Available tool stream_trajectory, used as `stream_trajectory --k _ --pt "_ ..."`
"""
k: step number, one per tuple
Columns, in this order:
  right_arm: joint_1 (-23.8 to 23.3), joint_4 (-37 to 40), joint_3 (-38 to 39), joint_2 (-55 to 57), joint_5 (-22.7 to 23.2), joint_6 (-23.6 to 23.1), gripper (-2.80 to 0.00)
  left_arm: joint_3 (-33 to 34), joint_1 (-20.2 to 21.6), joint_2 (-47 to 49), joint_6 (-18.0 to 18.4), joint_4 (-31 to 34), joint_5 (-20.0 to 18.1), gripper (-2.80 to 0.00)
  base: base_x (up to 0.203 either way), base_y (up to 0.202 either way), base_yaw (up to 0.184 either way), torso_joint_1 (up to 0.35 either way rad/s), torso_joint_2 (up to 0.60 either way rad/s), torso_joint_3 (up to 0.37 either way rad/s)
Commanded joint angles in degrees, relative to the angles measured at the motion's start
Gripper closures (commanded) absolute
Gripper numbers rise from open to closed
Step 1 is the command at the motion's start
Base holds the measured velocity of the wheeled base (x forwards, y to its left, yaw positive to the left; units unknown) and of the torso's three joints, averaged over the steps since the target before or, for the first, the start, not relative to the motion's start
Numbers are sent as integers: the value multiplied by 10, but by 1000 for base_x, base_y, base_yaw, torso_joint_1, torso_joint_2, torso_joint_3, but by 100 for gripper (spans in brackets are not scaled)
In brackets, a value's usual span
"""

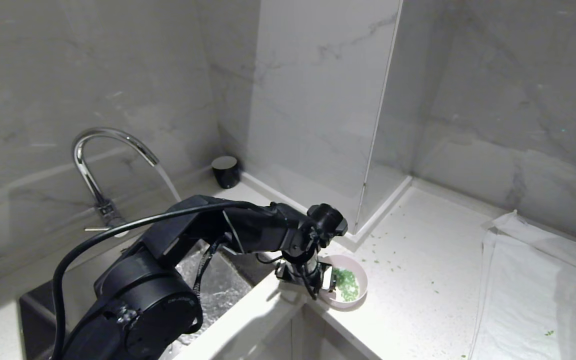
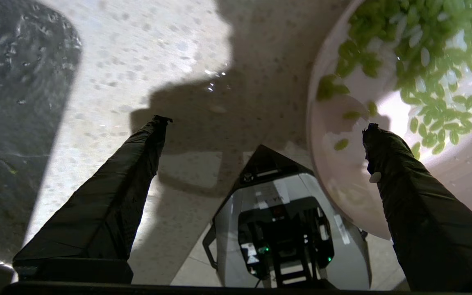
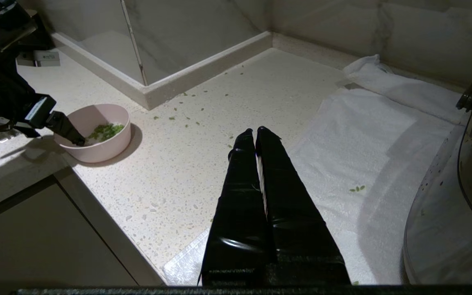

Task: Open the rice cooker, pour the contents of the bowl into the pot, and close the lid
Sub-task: Pick up the bowl on the table

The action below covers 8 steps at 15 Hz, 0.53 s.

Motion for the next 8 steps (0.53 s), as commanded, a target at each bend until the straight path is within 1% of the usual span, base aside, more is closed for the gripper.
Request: stream_trajectory --k 1,3,4,8 --pt "0 0 1 0 0 0 0 -1 2 8 -8 -11 1 -280 0 0 0 0 0 0" --pt "0 0 1 0 0 0 0 -2 4 5 -14 -29 1 -280 0 0 0 0 0 0" --pt "0 0 1 0 0 0 0 -2 4 5 -20 -38 1 0 0 0 0 0 0 0" --pt "0 0 1 0 0 0 0 -2 -2 12 -27 -46 1 0 0 0 0 0 0 0"
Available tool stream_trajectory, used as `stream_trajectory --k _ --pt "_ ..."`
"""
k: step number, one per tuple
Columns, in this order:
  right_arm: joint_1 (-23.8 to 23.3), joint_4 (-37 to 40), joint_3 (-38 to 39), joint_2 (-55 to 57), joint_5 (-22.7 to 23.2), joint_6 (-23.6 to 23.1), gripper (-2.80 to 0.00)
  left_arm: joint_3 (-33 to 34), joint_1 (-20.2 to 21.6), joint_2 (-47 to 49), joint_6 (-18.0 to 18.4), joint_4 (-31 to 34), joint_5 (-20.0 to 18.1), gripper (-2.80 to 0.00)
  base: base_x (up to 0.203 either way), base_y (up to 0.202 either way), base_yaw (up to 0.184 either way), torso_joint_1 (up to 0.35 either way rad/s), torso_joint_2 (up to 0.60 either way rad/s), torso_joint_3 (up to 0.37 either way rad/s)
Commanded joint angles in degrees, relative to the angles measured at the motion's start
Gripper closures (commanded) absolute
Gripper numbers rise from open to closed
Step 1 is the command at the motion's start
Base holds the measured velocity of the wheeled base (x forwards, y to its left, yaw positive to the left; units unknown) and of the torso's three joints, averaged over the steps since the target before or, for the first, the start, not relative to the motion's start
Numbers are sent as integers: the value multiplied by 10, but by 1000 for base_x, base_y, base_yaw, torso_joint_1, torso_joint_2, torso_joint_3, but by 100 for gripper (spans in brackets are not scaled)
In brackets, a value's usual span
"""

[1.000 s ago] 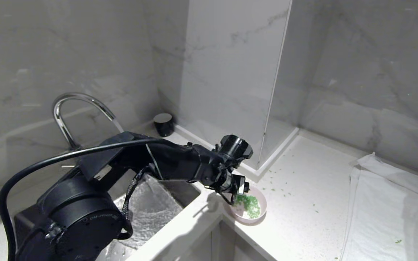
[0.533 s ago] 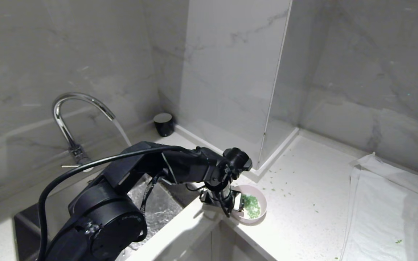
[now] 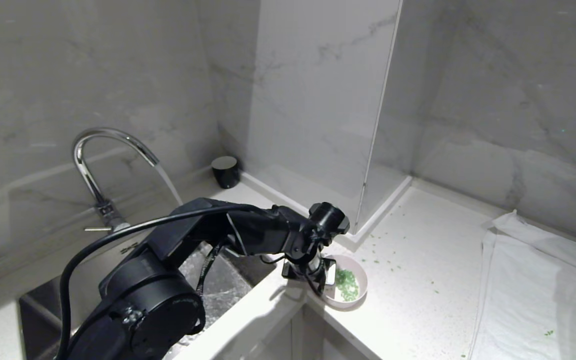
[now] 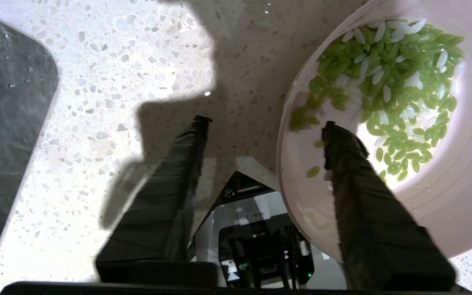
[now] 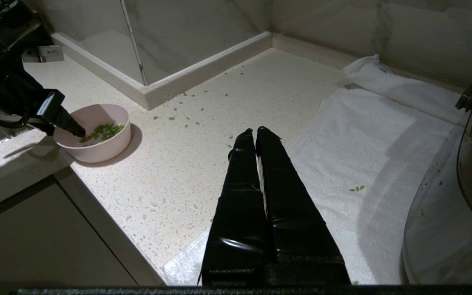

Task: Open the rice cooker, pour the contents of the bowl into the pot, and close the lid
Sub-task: Pick up the bowl on the table

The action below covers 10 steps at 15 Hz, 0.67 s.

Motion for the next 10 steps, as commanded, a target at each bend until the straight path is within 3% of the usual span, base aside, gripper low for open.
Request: stream_trajectory --k 1,10 --pt "0 0 1 0 0 0 0 1 -5 6 -3 2 0 0 0 0 0 0 0 0" --pt "0 0 1 0 0 0 0 2 -9 5 -22 10 0 0 0 0 0 0 0 0"
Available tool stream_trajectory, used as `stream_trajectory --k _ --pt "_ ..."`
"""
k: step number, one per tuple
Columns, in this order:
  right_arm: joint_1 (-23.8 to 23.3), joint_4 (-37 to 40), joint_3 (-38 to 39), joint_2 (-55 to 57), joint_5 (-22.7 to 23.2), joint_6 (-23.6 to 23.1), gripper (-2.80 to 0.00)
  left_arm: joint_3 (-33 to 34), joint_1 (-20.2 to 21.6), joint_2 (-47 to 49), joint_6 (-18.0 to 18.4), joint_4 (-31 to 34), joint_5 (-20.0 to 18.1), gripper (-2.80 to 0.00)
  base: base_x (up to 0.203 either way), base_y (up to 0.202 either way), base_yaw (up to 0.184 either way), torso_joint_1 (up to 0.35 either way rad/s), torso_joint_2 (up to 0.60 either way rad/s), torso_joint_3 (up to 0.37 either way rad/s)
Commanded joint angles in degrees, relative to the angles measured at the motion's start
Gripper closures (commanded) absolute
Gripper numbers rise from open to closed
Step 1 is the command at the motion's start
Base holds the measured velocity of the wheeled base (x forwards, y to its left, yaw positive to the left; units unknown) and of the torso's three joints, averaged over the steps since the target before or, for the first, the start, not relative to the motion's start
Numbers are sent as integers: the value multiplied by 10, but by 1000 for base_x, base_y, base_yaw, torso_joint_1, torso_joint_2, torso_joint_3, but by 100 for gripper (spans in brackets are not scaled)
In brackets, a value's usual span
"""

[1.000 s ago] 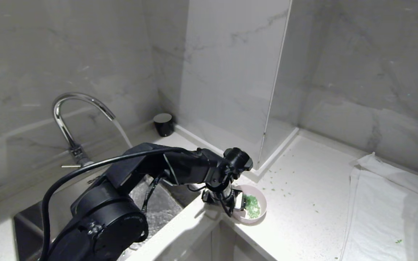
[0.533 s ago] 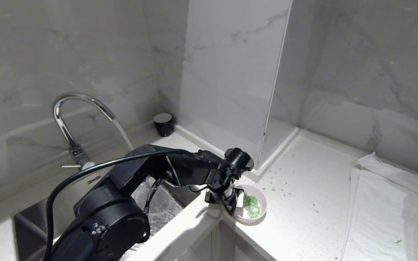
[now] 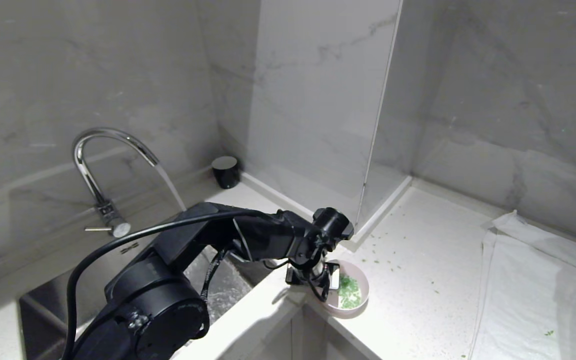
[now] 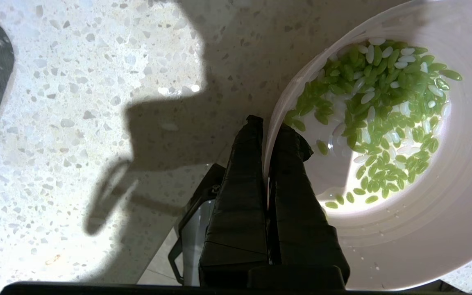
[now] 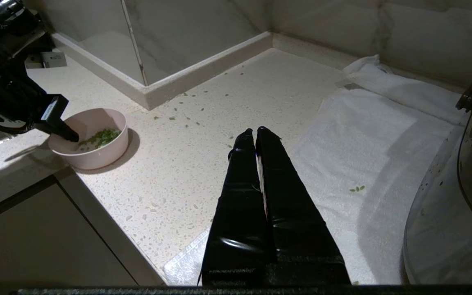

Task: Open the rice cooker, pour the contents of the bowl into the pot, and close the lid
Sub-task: Pick up the bowl on the table

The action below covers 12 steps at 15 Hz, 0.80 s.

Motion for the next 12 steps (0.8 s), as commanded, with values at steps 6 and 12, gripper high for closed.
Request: stream_trajectory --k 6,12 --pt "0 0 1 -1 0 0 0 10 35 -46 -12 42 -1 0 0 0 0 0 0 0" --pt "0 0 1 0 0 0 0 59 108 -85 -22 44 -20 0 0 0 0 0 0 0"
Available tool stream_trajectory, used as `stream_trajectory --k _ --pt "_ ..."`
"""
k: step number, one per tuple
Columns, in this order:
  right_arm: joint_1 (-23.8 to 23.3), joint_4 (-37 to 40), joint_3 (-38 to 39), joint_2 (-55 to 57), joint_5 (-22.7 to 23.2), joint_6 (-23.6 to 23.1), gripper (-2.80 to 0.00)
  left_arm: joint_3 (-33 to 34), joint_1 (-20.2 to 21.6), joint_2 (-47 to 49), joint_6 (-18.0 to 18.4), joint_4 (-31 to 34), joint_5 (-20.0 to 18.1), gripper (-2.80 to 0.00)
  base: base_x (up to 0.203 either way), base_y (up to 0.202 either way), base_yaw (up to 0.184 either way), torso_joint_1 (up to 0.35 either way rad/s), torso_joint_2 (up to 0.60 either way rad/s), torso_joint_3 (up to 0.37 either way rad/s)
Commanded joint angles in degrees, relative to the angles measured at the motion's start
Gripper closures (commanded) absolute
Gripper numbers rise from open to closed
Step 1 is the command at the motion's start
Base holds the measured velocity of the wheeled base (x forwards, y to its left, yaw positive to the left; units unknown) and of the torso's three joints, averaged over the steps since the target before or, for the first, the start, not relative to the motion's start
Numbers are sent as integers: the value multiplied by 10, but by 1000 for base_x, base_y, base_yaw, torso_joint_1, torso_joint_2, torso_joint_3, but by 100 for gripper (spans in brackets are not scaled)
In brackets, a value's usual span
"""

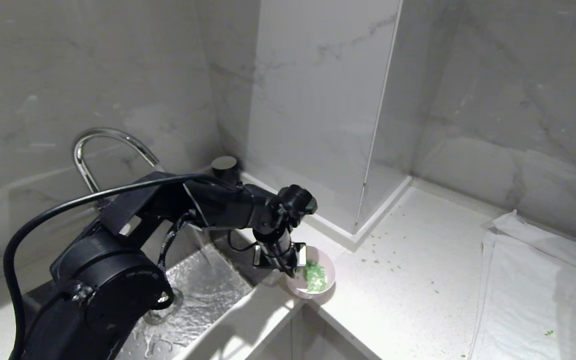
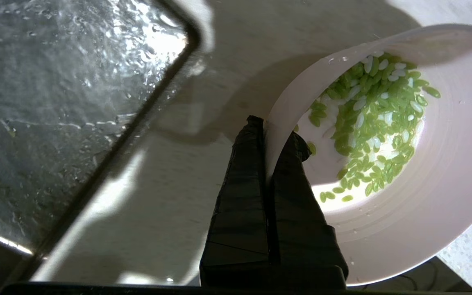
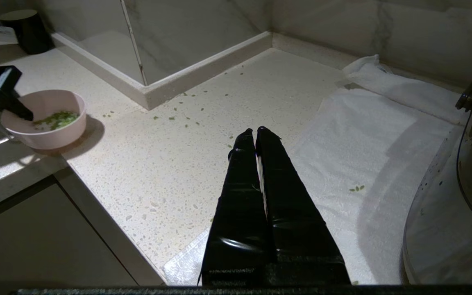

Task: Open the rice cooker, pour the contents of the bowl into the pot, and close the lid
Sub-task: Pick up the bowl on the table, then fill a bowl with water from the tap

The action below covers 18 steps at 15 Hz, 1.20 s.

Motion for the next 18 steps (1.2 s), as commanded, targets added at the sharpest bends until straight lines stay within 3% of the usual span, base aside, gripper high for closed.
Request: stream_trajectory --k 1,8,12,18 --pt "0 0 1 0 0 0 0 22 40 -24 -3 1 -21 0 0 0 0 0 0 0" --pt "0 0 1 0 0 0 0 102 162 -71 -1 -5 -69 0 0 0 0 0 0 0" --pt "0 0 1 0 0 0 0 163 216 -94 1 -63 -94 0 0 0 0 0 0 0" --pt "0 0 1 0 0 0 0 166 296 -87 20 -77 -126 0 0 0 0 0 0 0"
